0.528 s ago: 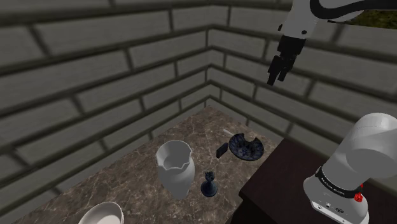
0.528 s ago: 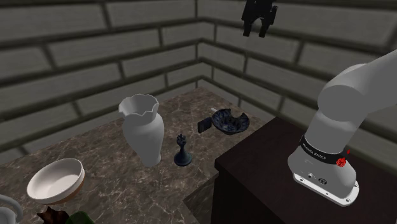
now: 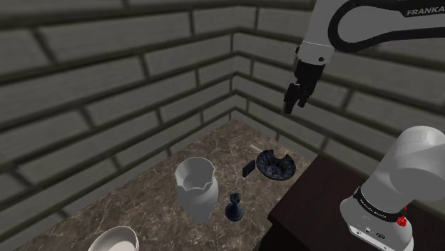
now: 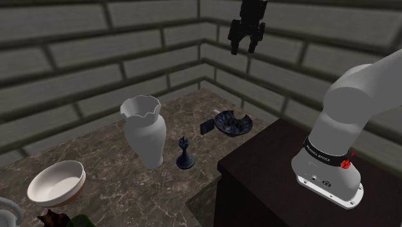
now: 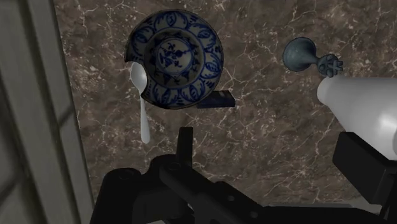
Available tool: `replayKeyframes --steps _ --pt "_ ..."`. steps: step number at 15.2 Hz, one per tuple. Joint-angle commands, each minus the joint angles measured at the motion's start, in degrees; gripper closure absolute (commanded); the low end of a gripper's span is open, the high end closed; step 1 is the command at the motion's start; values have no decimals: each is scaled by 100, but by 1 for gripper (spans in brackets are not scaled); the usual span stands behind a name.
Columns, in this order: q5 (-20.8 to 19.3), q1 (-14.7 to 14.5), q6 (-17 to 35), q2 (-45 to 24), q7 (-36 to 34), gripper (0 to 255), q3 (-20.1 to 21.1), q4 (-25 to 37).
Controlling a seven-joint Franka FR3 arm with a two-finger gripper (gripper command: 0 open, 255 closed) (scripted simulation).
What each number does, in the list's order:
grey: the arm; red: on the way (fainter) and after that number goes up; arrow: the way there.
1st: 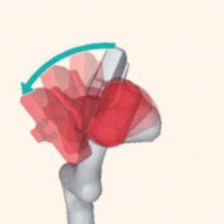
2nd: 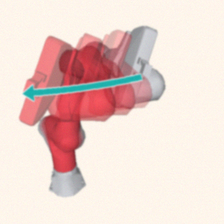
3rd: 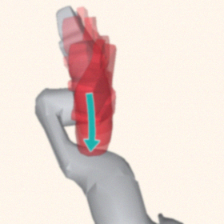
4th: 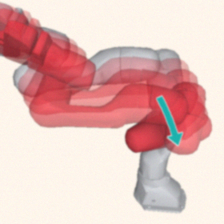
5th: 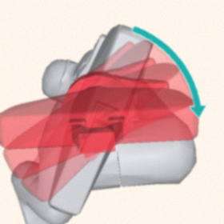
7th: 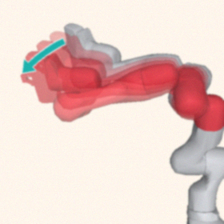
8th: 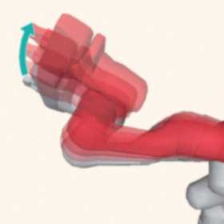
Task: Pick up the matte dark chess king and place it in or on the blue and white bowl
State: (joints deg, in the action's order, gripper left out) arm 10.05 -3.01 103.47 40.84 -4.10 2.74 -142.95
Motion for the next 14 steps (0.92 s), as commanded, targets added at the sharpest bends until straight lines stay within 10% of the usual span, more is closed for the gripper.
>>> replayKeyframes --steps 1,14 --pt "120 -103 329 -86 -230 0 261 -210" --pt "446 -535 2462 -1810 -1705 0 1886 -514"
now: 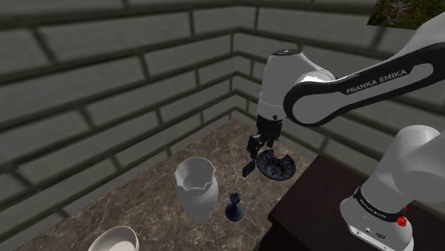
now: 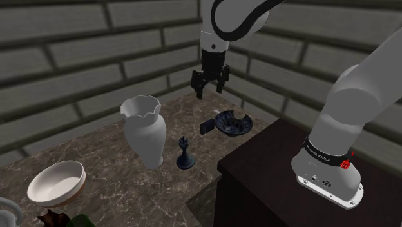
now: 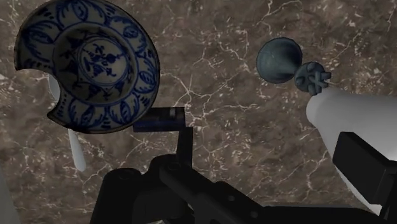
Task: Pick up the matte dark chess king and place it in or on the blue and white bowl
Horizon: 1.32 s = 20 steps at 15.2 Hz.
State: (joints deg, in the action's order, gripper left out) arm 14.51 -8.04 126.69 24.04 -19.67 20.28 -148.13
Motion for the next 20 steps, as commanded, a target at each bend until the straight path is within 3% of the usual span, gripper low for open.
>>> replayKeyframes --steps 1,6,10,12,20 --pt "-37 -38 304 -326 -290 0 258 37" --pt "-516 12 1072 -1430 -1158 0 868 322" --pt "-1370 30 1558 -2450 -2129 0 1204 694" --pt "-1928 -62 1722 -2990 -2688 0 1235 934" --pt "-2591 -244 2266 -3631 -3167 0 979 919"
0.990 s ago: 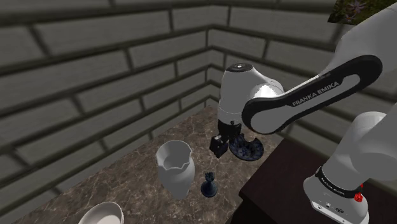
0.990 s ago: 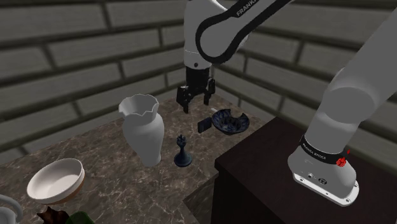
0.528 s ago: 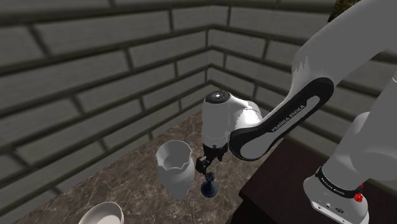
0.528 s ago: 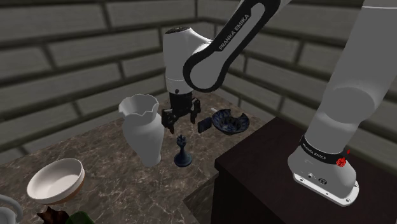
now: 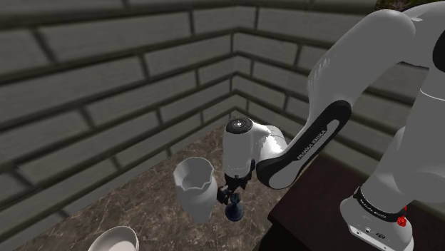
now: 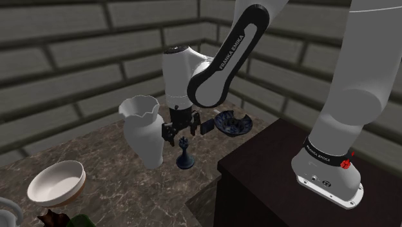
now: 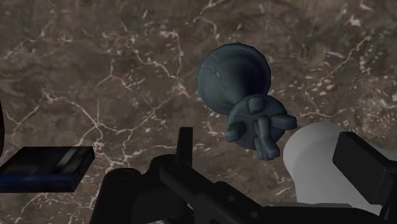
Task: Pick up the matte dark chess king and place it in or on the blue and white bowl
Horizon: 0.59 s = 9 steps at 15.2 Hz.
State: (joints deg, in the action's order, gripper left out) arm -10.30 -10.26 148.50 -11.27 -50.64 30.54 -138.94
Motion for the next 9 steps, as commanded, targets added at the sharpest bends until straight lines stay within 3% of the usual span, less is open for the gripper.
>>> replayKeyframes --steps 1,8,9 --pt "-107 -26 85 -100 -68 0 -50 0" --pt "-107 -26 85 -99 -68 0 -51 0" --pt "-107 -26 85 -99 -67 255 -50 0"
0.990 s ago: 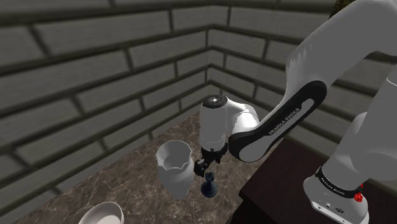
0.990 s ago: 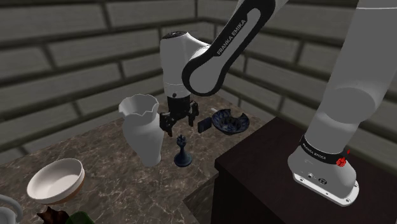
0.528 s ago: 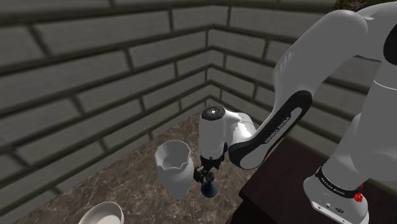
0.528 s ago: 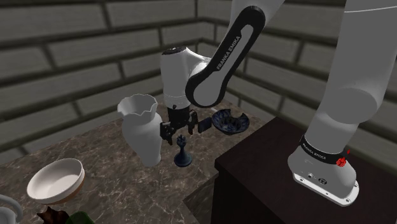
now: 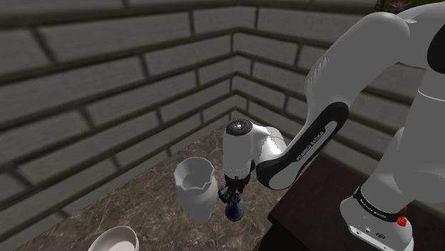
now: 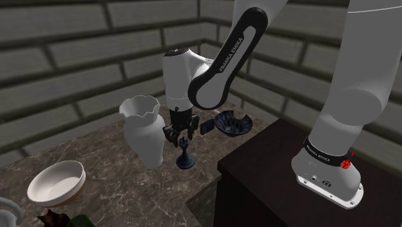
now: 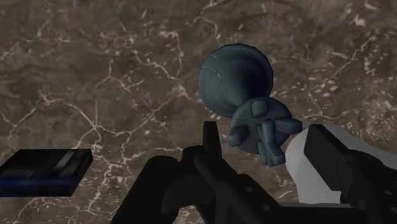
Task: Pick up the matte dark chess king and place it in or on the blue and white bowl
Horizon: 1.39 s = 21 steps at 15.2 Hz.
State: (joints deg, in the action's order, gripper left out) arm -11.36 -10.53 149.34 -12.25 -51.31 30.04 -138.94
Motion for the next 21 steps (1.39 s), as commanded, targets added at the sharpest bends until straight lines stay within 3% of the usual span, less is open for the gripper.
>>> replayKeyframes --steps 1,9,21 --pt "0 1 0 -1 0 255 -1 1" --pt "-1 1 1 -1 -1 255 -1 0" --pt "946 194 -874 943 669 255 301 94"
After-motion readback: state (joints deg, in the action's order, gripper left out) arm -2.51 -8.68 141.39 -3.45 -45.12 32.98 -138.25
